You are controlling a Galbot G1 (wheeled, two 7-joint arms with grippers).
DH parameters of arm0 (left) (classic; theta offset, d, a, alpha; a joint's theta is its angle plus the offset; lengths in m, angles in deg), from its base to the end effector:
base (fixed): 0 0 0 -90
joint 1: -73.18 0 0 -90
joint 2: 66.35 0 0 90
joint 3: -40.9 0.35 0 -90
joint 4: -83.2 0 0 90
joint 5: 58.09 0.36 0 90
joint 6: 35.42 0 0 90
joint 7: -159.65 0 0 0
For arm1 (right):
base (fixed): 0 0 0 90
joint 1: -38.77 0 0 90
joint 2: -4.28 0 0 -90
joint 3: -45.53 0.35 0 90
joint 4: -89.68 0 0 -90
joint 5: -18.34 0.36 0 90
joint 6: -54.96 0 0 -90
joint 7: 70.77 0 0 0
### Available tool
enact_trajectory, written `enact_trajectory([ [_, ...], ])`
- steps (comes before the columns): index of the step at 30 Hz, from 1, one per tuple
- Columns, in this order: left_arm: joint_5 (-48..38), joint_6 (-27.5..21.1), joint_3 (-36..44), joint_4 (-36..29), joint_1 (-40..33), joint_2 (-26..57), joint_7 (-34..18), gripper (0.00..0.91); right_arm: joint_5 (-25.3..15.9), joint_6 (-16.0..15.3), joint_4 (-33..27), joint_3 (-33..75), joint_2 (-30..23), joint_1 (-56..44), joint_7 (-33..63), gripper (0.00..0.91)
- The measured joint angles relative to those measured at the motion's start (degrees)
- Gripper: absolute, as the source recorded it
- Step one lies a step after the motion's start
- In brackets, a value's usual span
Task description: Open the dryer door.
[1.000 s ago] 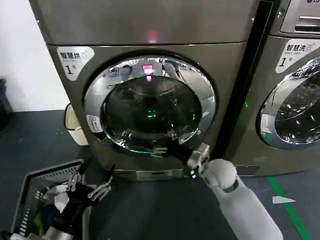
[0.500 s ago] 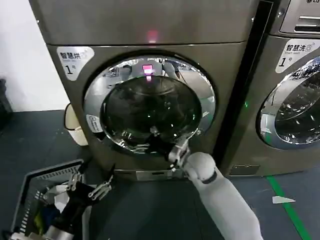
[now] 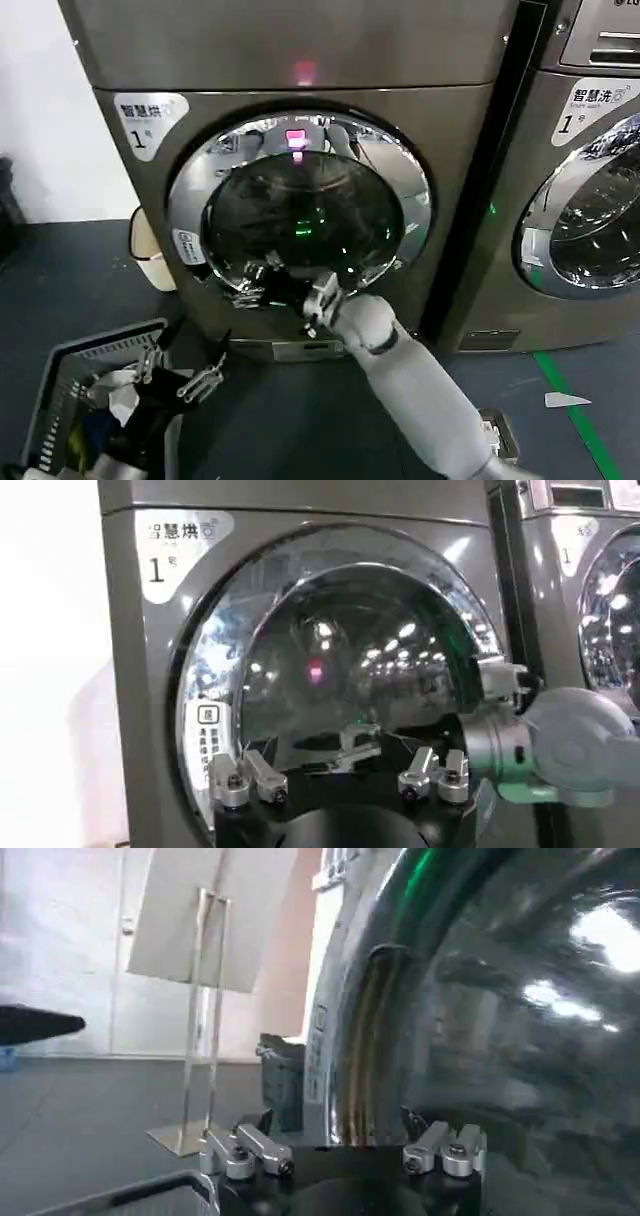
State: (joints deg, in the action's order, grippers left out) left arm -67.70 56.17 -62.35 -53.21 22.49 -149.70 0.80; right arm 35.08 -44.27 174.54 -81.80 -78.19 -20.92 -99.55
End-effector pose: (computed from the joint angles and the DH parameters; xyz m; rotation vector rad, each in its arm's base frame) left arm 0.1350 0.0668 -0.2166 0.4326 2.9516 0.1584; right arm 0.4518 0.1655 -0.2079 -1.6196 2.5616 -0.1813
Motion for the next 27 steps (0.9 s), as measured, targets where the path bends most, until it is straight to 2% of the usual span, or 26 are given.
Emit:
enact_trajectory([
  [13, 0.31, 0.16, -0.17, -0.16, 0.15, -0.04, 0.17, 0.907, -0.20, 0.12, -4.00, -1.97, -2.84, 2.83, 0.43, 0.907],
  [27, 1.73, 0.62, -0.66, -0.48, 0.18, -1.44, 0.06, 0.907, 1.77, 0.36, -8.36, -4.21, -5.50, 5.68, 1.74, 0.907],
])
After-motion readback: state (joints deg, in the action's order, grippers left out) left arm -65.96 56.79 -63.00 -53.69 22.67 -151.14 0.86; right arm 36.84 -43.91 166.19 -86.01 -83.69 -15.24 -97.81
